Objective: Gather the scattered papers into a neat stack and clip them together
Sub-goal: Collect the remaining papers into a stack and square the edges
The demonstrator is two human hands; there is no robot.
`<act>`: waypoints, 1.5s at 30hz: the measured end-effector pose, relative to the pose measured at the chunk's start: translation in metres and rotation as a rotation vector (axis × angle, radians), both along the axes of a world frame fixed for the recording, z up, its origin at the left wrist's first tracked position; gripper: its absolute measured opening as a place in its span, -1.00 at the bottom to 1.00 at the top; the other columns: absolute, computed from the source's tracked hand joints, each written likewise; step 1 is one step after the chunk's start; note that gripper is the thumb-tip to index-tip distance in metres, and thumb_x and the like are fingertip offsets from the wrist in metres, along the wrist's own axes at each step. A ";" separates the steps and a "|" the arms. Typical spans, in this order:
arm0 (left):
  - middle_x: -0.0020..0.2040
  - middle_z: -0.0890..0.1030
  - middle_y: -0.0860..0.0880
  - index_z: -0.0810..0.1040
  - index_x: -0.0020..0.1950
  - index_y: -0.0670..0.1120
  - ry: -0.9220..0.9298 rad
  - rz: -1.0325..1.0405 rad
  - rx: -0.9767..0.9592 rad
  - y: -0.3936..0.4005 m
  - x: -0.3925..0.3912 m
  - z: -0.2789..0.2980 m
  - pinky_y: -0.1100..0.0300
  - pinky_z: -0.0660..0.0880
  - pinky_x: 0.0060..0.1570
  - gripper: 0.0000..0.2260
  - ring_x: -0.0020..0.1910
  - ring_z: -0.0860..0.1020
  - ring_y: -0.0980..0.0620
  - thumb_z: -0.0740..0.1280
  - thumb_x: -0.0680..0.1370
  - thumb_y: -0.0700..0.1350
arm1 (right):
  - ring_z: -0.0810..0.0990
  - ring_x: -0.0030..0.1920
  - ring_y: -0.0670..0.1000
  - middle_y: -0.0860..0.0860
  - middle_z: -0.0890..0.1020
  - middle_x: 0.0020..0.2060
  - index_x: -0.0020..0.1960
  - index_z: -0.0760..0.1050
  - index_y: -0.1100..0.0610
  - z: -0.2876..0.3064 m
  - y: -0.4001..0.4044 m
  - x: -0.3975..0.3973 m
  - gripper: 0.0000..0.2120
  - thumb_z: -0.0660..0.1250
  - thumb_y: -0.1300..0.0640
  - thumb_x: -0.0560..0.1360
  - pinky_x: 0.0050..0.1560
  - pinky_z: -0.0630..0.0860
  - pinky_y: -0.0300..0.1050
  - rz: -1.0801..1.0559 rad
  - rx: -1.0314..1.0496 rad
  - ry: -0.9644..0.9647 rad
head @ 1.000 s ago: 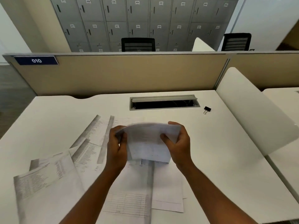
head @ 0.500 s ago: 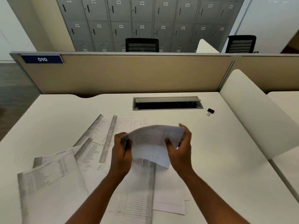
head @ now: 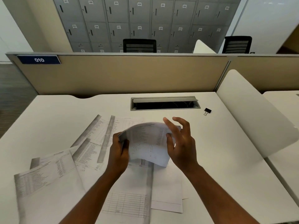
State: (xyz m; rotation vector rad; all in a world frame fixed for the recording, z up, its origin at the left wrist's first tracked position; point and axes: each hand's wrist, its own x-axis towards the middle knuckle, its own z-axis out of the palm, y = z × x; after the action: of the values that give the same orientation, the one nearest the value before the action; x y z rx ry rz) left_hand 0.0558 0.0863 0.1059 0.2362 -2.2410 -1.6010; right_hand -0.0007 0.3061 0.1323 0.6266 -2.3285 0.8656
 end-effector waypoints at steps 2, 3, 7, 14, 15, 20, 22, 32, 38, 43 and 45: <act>0.06 0.49 0.21 0.32 0.26 -0.02 -0.006 -0.002 0.011 0.000 0.000 -0.001 0.46 0.47 -0.09 -0.72 0.03 0.48 0.44 0.16 0.55 -0.03 | 0.59 0.01 0.00 0.13 0.44 0.37 0.50 0.39 -0.03 -0.001 -0.001 0.001 -0.43 0.45 0.12 0.53 -0.12 0.59 -0.33 0.001 0.006 -0.004; 0.07 0.49 0.22 0.32 0.26 0.00 -0.013 -0.002 0.006 0.000 0.000 -0.002 0.42 0.47 -0.08 -0.72 0.04 0.48 0.43 0.16 0.55 -0.03 | 0.60 0.01 0.00 0.13 0.44 0.37 0.49 0.40 -0.03 -0.002 0.000 0.001 -0.43 0.45 0.11 0.52 -0.11 0.59 -0.33 -0.002 0.013 -0.001; 0.08 0.49 0.23 0.31 0.26 0.04 -0.030 -0.010 -0.006 0.001 -0.001 -0.004 0.40 0.48 -0.08 -0.72 0.05 0.48 0.41 0.15 0.56 0.00 | 0.61 -0.01 0.00 0.13 0.43 0.38 0.50 0.38 -0.04 -0.003 0.002 0.002 -0.42 0.45 0.11 0.52 -0.12 0.59 -0.34 -0.001 0.004 -0.008; 0.07 0.49 0.19 0.31 0.28 0.00 -0.038 0.013 0.004 0.000 -0.001 -0.007 0.51 0.47 -0.13 -0.76 0.04 0.50 0.33 0.18 0.61 -0.08 | 0.46 0.14 -0.22 0.06 0.43 0.36 0.56 0.20 -0.10 -0.004 0.000 0.003 -0.25 0.49 0.17 0.51 0.01 0.50 -0.53 0.029 -0.180 -0.091; 0.08 0.49 0.18 0.31 0.31 -0.01 -0.059 0.018 0.008 -0.001 -0.001 -0.009 0.49 0.47 -0.11 -0.75 0.05 0.50 0.28 0.20 0.64 -0.13 | 0.51 0.14 -0.20 0.02 0.44 0.35 0.57 0.16 -0.10 -0.010 -0.001 0.003 -0.19 0.52 0.20 0.48 0.01 0.56 -0.46 0.041 -0.291 -0.176; 0.05 0.51 0.17 0.34 0.36 -0.08 -0.127 0.032 -0.026 0.000 -0.005 -0.023 0.38 0.44 -0.04 -0.73 0.05 0.51 0.22 0.17 0.66 -0.20 | 0.68 -0.11 0.02 0.00 0.68 -0.09 0.08 0.58 0.07 -0.050 -0.006 -0.001 -0.80 0.49 0.20 0.48 -0.13 0.64 -0.01 0.047 -0.517 -0.724; 0.02 0.52 0.15 0.35 0.32 -0.09 -0.112 0.044 -0.044 0.005 -0.005 -0.020 0.38 0.47 -0.08 -0.77 0.04 0.53 0.19 0.16 0.66 -0.21 | 0.65 -0.23 -0.11 -0.01 0.67 -0.24 -0.13 0.57 0.05 -0.054 -0.008 -0.002 -0.88 0.46 0.22 0.51 -0.19 0.58 -0.07 -0.003 -0.519 -0.709; 0.09 0.53 0.07 0.32 0.30 0.02 -0.268 0.032 0.019 0.012 0.026 -0.054 0.33 0.55 -0.05 -0.74 0.04 0.52 0.20 0.23 0.64 -0.18 | 0.66 -0.11 -0.11 -0.10 0.67 -0.15 0.04 0.58 0.11 -0.085 -0.009 0.026 -0.88 0.45 0.25 0.53 -0.05 0.66 -0.13 -0.048 -0.481 -0.844; 0.00 0.55 0.09 0.39 0.22 -0.06 -0.178 0.088 -0.056 -0.008 0.018 -0.025 0.39 0.52 -0.20 -0.82 -0.08 0.56 0.20 0.26 0.62 -0.14 | 0.72 -0.06 -0.05 -0.05 0.74 -0.01 0.16 0.62 0.08 -0.060 -0.015 0.013 -0.75 0.50 0.21 0.50 -0.08 0.66 -0.16 0.030 -0.730 -0.950; 0.19 0.52 0.03 0.38 0.36 -0.12 -0.290 0.100 -0.155 -0.035 0.027 -0.038 0.19 0.50 0.01 -0.70 0.07 0.53 0.02 0.25 0.63 -0.18 | 0.69 0.03 -0.08 -0.11 0.70 0.04 0.16 0.57 0.01 -0.079 -0.012 0.014 -0.68 0.54 -0.02 0.46 0.10 0.65 -0.10 -0.051 -0.504 -0.940; 0.27 0.53 -0.04 0.35 0.41 -0.11 -0.406 0.135 -0.171 -0.052 0.037 -0.058 -0.02 0.50 0.17 -0.66 0.17 0.53 -0.08 0.25 0.63 -0.16 | 0.61 0.19 0.01 -0.03 0.63 0.16 0.29 0.51 0.04 -0.097 0.001 0.017 -0.49 0.48 -0.21 0.46 0.21 0.56 -0.05 -0.283 -0.256 -0.920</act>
State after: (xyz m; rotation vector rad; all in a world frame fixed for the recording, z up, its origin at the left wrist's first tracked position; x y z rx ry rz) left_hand 0.0928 0.0345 0.0477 0.7041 -2.5783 -1.3771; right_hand 0.0162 0.3075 0.0355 -0.2951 -2.8873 1.4914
